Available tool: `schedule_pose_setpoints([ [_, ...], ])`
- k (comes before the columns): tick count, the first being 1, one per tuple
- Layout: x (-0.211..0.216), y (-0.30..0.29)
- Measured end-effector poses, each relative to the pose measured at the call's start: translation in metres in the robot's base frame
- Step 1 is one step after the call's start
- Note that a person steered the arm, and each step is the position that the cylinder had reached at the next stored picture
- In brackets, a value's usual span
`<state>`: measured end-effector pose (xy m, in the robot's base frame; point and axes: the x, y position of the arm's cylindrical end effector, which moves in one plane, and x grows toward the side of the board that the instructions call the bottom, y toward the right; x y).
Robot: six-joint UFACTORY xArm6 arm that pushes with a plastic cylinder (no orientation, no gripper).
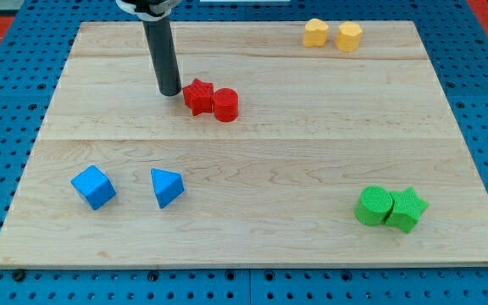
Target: Push yellow heart to top center
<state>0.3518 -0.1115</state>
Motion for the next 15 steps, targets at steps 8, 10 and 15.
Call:
schedule_pose_setpoints([
  [8, -0.017, 0.262],
  [10, -0.102, 0.367],
  [15, -0.139, 0.254],
])
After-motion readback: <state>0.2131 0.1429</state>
